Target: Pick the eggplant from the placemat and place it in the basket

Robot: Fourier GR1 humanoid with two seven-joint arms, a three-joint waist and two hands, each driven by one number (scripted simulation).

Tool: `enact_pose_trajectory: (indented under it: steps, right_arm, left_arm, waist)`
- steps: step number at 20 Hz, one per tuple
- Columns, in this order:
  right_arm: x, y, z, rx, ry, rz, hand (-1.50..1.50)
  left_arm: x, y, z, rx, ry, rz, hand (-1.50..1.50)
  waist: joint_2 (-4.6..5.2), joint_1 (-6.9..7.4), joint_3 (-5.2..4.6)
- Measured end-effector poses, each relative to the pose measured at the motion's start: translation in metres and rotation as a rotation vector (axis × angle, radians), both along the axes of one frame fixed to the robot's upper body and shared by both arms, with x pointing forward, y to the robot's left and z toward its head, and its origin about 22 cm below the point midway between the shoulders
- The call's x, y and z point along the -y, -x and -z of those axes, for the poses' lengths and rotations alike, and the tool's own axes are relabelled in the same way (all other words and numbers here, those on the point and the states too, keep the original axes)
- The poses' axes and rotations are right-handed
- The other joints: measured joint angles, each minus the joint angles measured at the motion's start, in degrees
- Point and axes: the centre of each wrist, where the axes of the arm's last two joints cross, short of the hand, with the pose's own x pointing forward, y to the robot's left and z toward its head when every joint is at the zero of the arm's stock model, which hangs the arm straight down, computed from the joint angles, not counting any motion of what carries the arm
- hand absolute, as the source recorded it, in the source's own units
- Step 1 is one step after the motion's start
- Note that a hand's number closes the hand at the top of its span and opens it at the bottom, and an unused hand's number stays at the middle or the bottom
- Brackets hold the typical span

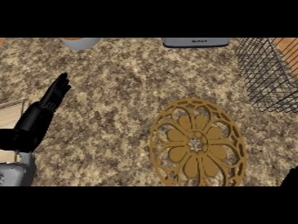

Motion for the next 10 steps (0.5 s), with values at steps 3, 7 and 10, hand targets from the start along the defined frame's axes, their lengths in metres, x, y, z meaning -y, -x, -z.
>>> enact_pose_trajectory:
  steps: [3,7,10]
  right_arm:
    - [0.018,0.001,-0.022,0.018,-0.002,0.056,1.50]
    - [0.035,-0.006,-0.050,0.056,0.041,0.147,1.50]
    - [0.044,-0.021,-0.064,0.063,0.038,0.201,1.50]
  left_arm:
    - [0.006,-0.006,-0.003,0.003,-0.001,0.007,0.00]
    - [0.008,-0.008,-0.003,0.004,-0.003,0.022,0.00]
    - [0.008,-0.010,-0.004,0.004,-0.008,0.027,0.00]
  waist:
    - [0.10,0.45,-0.02]
    - [0.19,1.13,-0.04]
    - [0.27,1.59,-0.05]
